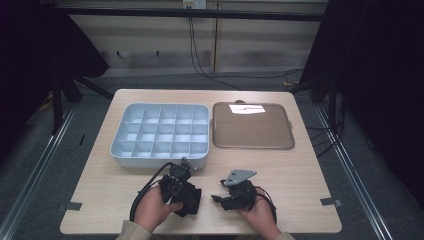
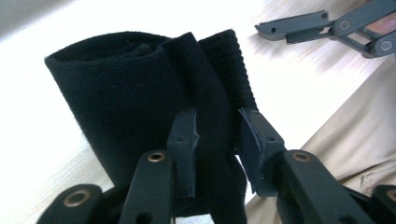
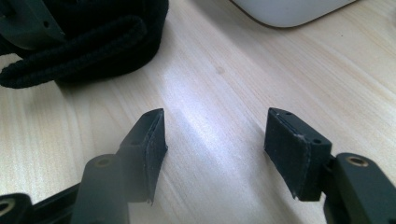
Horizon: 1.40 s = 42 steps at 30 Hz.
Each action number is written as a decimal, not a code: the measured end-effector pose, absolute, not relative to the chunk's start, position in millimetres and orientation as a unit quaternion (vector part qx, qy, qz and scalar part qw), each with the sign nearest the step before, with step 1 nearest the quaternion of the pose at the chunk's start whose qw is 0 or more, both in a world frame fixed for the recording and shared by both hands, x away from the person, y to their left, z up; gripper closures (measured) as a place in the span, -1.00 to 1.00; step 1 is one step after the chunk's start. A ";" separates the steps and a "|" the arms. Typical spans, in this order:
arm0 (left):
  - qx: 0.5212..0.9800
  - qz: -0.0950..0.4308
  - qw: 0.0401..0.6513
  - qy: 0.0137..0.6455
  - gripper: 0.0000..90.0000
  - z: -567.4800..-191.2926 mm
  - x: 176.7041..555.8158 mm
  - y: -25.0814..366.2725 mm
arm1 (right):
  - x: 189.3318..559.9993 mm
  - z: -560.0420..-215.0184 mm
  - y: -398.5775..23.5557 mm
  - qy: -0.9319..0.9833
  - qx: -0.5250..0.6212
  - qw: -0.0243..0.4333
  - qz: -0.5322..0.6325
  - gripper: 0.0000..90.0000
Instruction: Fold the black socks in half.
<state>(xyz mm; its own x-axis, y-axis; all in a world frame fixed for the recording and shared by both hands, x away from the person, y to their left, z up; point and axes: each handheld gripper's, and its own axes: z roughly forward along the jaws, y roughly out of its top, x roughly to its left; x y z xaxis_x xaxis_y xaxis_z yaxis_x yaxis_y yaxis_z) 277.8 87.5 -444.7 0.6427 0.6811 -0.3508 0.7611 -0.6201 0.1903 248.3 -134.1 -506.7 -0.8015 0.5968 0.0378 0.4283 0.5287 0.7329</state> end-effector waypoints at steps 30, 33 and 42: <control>0.889 -0.129 0.176 0.403 0.48 -419.9 283.3 93.4 | 247.0 -509.0 -135.6 0.861 0.296 0.115 0.396 -0.15; 0.888 -0.132 0.178 0.402 0.48 -417.5 284.5 94.0 | 246.8 -509.0 -135.4 0.861 0.298 0.115 0.396 -0.14; 0.885 -0.126 0.183 0.409 0.46 -413.6 286.0 97.9 | 247.1 -509.1 -135.3 0.861 0.298 0.116 0.396 -0.14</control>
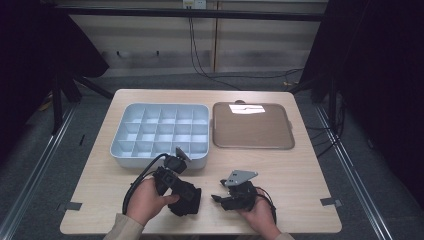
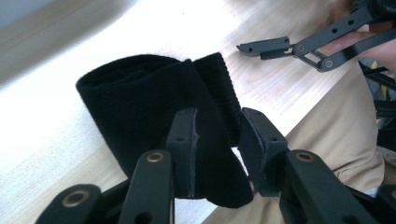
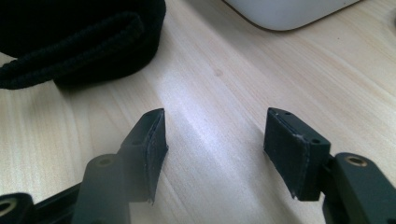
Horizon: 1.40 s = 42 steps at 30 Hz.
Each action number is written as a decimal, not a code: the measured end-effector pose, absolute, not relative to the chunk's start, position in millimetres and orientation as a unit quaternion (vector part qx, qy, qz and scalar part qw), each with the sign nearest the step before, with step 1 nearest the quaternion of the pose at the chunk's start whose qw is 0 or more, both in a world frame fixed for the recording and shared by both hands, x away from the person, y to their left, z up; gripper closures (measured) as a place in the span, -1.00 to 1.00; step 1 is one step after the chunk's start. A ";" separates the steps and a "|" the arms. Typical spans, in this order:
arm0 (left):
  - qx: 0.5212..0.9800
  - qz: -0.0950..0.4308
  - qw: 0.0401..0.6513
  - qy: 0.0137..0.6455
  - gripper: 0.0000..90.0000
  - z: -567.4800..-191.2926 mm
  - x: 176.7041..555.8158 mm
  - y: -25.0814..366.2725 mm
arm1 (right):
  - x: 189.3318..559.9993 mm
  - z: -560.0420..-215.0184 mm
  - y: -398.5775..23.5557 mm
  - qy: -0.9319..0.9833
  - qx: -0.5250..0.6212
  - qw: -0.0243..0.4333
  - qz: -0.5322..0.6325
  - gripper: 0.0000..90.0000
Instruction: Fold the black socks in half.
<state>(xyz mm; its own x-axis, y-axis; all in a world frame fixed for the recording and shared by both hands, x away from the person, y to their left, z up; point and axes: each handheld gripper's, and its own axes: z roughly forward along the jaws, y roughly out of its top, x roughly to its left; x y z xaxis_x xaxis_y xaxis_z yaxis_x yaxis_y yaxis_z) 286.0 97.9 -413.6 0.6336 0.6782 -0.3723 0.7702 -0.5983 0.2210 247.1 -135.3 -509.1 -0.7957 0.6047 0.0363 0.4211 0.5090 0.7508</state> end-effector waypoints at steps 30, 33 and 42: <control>0.869 -0.101 0.180 0.450 -0.08 -436.7 287.6 126.5 | 246.6 -507.1 -132.9 0.863 0.303 0.114 0.389 -0.02; 0.867 -0.103 0.180 0.452 -0.12 -439.7 287.3 127.9 | 246.9 -506.5 -132.2 0.863 0.303 0.113 0.388 -0.01; 0.863 -0.107 0.183 0.459 -0.20 -447.0 284.9 130.7 | 242.0 -495.4 -122.6 0.864 0.282 0.084 0.409 0.48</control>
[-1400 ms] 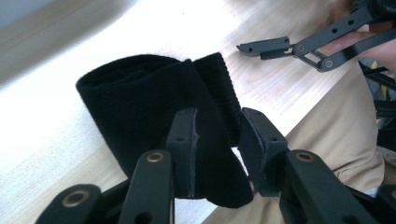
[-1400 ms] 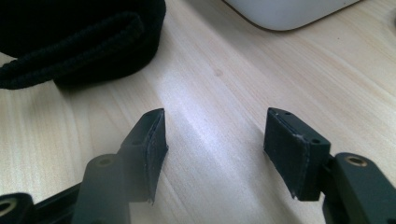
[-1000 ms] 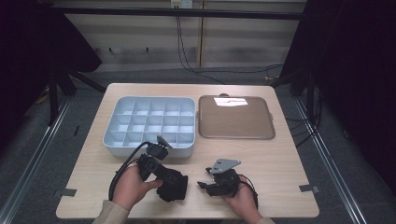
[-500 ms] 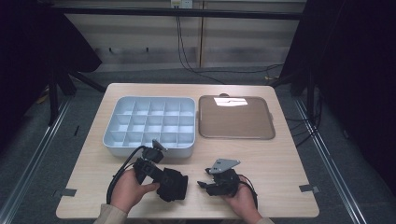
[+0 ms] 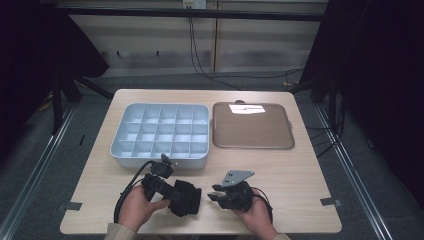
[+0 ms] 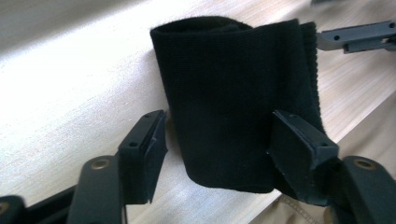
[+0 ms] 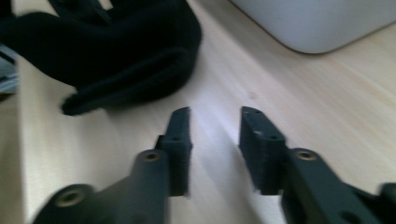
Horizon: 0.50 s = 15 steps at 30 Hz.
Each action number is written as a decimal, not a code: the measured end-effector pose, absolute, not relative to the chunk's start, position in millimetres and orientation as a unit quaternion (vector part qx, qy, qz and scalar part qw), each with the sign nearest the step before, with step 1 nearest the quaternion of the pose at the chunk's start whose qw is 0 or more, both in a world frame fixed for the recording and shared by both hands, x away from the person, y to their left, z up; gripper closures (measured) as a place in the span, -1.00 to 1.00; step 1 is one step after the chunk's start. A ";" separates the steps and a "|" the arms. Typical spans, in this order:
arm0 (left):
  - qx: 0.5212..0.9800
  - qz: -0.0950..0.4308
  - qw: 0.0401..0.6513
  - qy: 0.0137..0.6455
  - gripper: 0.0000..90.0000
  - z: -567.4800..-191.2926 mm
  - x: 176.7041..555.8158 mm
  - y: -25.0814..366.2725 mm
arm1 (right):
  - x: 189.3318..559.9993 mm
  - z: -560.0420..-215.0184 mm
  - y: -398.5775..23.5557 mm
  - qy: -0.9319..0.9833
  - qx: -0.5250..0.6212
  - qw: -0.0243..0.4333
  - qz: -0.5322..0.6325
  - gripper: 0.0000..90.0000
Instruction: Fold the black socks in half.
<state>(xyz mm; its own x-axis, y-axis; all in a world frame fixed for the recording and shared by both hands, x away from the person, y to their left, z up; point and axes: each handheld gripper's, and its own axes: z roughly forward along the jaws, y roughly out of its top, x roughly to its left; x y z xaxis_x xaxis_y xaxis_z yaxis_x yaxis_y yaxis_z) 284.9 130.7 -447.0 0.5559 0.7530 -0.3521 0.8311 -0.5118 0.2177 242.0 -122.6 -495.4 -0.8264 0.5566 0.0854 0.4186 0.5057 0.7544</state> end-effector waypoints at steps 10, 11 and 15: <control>0.861 -0.112 0.187 0.460 -0.24 -447.3 284.0 130.5 | 238.0 -493.5 -110.1 0.875 0.258 0.051 0.406 0.86; 0.861 -0.112 0.186 0.460 -0.24 -447.4 283.9 130.8 | 238.1 -493.9 -109.8 0.877 0.254 0.049 0.406 0.87; 0.857 -0.115 0.192 0.463 -0.24 -446.5 282.0 133.0 | 237.1 -494.3 -108.0 0.880 0.251 0.043 0.402 0.95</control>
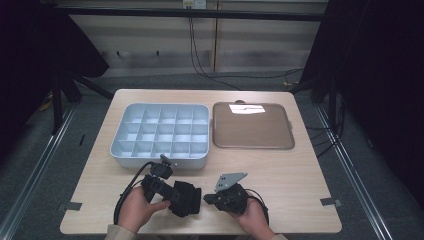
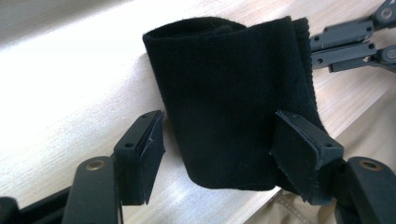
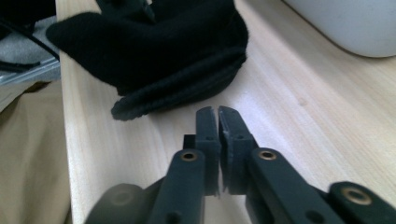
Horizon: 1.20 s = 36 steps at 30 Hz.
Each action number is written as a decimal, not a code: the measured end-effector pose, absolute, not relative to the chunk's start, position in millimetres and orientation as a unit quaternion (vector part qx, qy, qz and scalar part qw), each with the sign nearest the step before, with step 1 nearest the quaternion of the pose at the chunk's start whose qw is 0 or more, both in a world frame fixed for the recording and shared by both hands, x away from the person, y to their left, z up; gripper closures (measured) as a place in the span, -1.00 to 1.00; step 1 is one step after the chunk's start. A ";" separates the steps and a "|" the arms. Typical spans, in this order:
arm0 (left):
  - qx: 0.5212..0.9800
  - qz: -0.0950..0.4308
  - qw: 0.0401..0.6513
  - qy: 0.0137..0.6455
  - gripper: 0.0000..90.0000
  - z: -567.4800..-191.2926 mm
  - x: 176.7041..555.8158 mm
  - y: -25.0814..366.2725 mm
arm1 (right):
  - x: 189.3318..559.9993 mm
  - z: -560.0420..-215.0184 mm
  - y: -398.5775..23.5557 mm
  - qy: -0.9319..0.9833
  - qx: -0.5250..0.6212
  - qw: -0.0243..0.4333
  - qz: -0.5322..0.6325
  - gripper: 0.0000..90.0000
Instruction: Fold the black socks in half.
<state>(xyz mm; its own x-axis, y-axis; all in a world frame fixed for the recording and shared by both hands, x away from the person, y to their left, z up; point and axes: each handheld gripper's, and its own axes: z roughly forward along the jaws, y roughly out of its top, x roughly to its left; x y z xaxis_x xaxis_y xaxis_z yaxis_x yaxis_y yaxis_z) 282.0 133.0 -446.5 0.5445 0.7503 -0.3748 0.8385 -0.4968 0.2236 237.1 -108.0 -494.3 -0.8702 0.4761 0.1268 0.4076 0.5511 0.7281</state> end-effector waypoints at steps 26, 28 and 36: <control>0.854 -0.128 0.197 0.464 -0.25 -461.1 280.1 122.4 | 233.5 -500.1 -92.8 0.891 0.230 0.034 0.390 1.00; 0.857 -0.127 0.196 0.459 -0.25 -463.0 280.5 120.5 | 233.6 -501.0 -92.0 0.892 0.229 0.034 0.389 1.00; 0.858 -0.130 0.196 0.456 -0.22 -467.3 280.4 112.2 | 234.4 -501.0 -92.8 0.891 0.233 0.038 0.388 1.00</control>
